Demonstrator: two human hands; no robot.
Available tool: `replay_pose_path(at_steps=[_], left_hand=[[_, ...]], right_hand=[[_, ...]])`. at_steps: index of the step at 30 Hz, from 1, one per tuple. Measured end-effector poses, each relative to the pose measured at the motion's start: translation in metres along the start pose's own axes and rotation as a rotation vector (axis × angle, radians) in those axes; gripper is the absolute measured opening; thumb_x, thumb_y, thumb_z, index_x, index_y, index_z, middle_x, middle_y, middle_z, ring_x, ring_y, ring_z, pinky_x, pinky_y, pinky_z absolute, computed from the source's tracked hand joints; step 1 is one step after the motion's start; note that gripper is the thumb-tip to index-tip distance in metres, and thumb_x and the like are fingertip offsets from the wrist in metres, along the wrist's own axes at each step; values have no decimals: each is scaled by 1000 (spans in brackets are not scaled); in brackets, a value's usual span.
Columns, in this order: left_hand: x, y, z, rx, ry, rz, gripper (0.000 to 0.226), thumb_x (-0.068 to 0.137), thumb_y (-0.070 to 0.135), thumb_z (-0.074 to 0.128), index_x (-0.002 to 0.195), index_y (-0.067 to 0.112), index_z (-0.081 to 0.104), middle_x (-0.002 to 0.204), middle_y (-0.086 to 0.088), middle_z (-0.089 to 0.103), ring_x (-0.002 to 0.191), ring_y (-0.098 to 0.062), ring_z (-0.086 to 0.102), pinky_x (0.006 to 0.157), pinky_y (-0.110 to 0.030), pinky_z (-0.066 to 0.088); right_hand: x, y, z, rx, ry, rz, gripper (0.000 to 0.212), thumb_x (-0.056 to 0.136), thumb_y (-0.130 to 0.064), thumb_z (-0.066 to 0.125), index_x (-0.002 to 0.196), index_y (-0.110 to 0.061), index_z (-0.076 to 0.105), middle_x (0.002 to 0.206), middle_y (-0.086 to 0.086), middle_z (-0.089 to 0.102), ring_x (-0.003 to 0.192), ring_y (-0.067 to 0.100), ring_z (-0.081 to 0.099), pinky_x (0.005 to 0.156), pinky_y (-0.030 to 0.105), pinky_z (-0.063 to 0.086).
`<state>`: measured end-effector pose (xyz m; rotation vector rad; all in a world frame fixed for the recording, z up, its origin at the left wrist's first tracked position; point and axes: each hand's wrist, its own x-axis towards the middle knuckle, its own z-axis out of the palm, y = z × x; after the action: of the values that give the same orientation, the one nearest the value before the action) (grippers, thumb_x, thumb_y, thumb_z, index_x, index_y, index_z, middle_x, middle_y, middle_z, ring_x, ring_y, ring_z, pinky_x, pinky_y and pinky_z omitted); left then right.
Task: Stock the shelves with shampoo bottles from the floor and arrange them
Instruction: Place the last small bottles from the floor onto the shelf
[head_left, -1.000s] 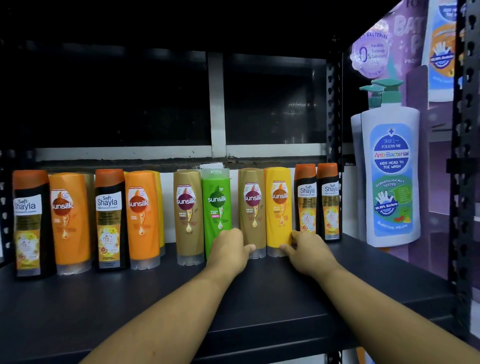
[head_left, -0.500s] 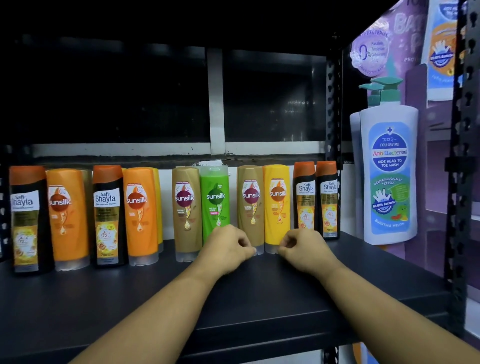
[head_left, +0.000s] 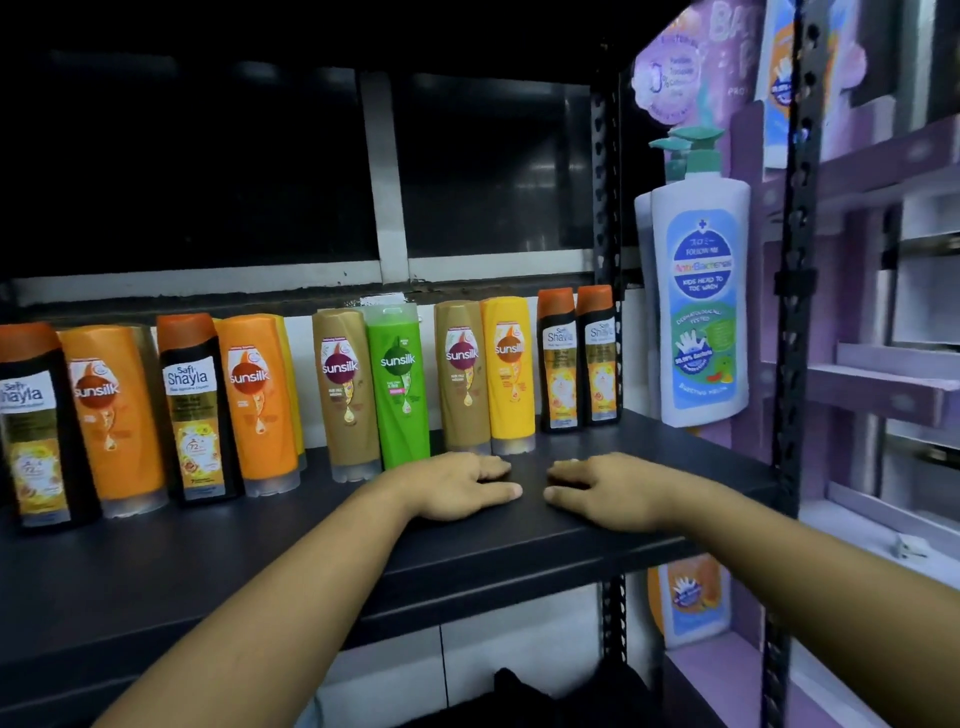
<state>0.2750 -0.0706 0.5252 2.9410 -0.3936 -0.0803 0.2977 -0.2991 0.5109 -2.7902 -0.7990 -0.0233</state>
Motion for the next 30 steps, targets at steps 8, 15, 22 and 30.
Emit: replay_pose_path(at_steps=[8, 15, 22, 30], left_hand=[[-57, 64, 17, 30, 2, 150, 62, 105, 54, 45, 161, 31, 31, 168, 11, 23, 156, -10, 19, 126, -30, 13], [-117, 124, 80, -39, 72, 268, 47, 105, 44, 48, 149, 27, 51, 152, 1, 54, 139, -18, 47, 116, -40, 38], [-137, 144, 190, -121, -67, 248, 50, 102, 45, 56, 148, 25, 55, 144, 0, 62, 131, -22, 57, 108, -29, 42], [-123, 142, 332, -334, -278, 150, 37, 99, 40, 63, 123, 14, 71, 122, -9, 72, 114, -27, 65, 99, -33, 51]], right_hand=[[-109, 9, 2, 2, 66, -80, 53, 108, -45, 34, 157, -25, 34, 164, -10, 27, 152, 5, 18, 121, 26, 13], [-200, 15, 30, -71, 48, -115, 42, 105, -43, 43, 139, -22, 58, 136, -7, 58, 117, 14, 58, 94, 21, 41], [-262, 35, 109, -115, -160, 86, 43, 104, -42, 46, 135, -14, 58, 140, 6, 59, 128, 27, 54, 105, 38, 42], [-286, 62, 213, -21, -457, 262, 51, 102, -47, 48, 148, -25, 46, 147, 10, 52, 132, 31, 49, 107, 37, 40]])
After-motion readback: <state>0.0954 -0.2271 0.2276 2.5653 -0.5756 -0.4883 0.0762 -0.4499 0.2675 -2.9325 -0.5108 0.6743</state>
